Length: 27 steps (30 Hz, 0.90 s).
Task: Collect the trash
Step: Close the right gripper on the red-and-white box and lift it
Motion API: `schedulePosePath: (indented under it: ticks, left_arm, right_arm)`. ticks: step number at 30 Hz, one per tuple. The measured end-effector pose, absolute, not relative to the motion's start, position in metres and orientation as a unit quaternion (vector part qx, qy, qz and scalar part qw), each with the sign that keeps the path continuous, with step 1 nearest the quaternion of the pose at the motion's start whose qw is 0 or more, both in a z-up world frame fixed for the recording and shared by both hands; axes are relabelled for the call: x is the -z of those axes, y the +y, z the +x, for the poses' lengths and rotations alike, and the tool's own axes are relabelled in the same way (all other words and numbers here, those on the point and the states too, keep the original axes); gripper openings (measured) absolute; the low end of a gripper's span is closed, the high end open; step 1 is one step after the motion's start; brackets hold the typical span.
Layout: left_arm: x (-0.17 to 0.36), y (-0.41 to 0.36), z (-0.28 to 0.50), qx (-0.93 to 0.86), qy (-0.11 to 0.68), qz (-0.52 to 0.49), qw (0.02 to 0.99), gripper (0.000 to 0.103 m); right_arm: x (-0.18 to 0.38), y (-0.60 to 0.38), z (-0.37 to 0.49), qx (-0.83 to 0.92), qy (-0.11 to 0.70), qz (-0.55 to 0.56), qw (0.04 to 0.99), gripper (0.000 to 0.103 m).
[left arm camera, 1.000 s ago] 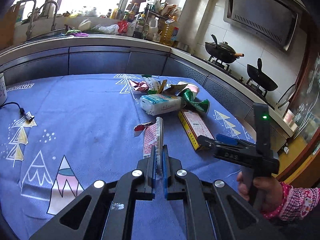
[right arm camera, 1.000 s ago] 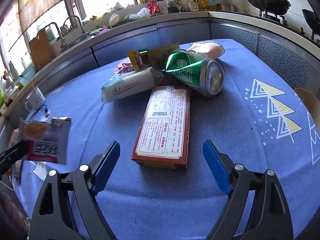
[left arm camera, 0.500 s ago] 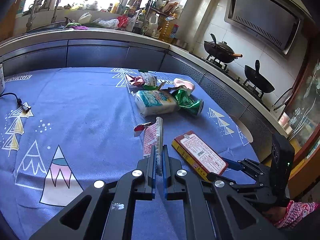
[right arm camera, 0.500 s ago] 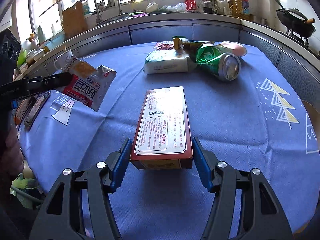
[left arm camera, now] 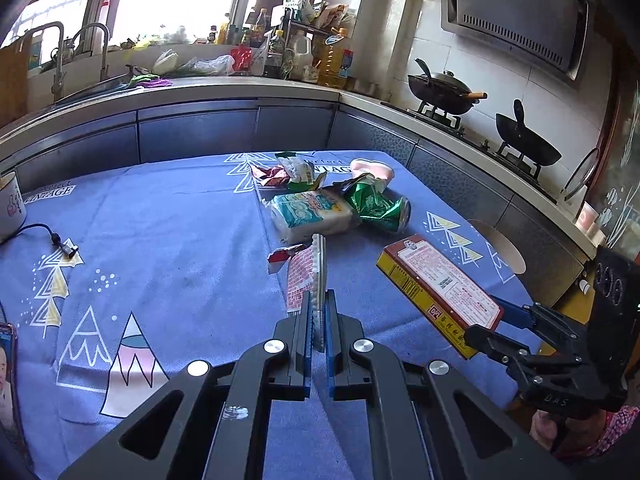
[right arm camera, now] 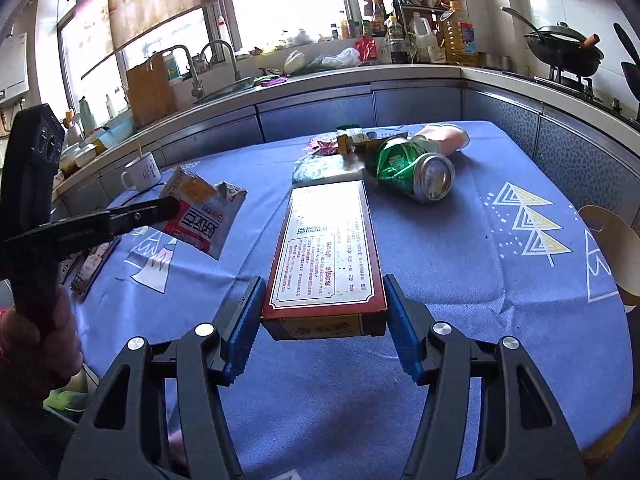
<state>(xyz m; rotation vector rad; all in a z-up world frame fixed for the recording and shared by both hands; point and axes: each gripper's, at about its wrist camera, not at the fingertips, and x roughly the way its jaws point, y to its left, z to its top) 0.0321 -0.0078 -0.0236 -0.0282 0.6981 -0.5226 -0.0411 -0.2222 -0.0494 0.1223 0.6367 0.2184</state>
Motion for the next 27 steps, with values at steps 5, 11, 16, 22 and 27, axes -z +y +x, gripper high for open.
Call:
schedulePosePath:
  ticks: [5, 11, 16, 22, 27]
  left_arm:
    - [0.024, -0.006, 0.033, 0.234, 0.34, -0.004, 0.911, 0.006]
    - [0.026, -0.002, 0.035, 0.212, 0.342, 0.008, 0.915, 0.006]
    - [0.024, -0.005, 0.035, 0.202, 0.337, 0.022, 0.919, 0.006]
    - [0.023, -0.009, 0.037, 0.196, 0.335, 0.032, 0.921, 0.006]
    - [0.022, -0.013, 0.038, 0.192, 0.334, 0.037, 0.922, 0.006]
  right_arm:
    - [0.038, -0.218, -0.048, -0.124, 0.302, 0.069, 0.943, 0.058]
    - [0.039, -0.218, -0.049, -0.127, 0.305, 0.07, 0.941, 0.058]
    - [0.037, -0.225, -0.05, -0.125, 0.299, 0.079, 0.943, 0.058]
    - [0.03, -0.232, -0.054, -0.122, 0.291, 0.093, 0.944, 0.058]
    - [0.026, -0.238, -0.057, -0.12, 0.285, 0.106, 0.945, 0.058]
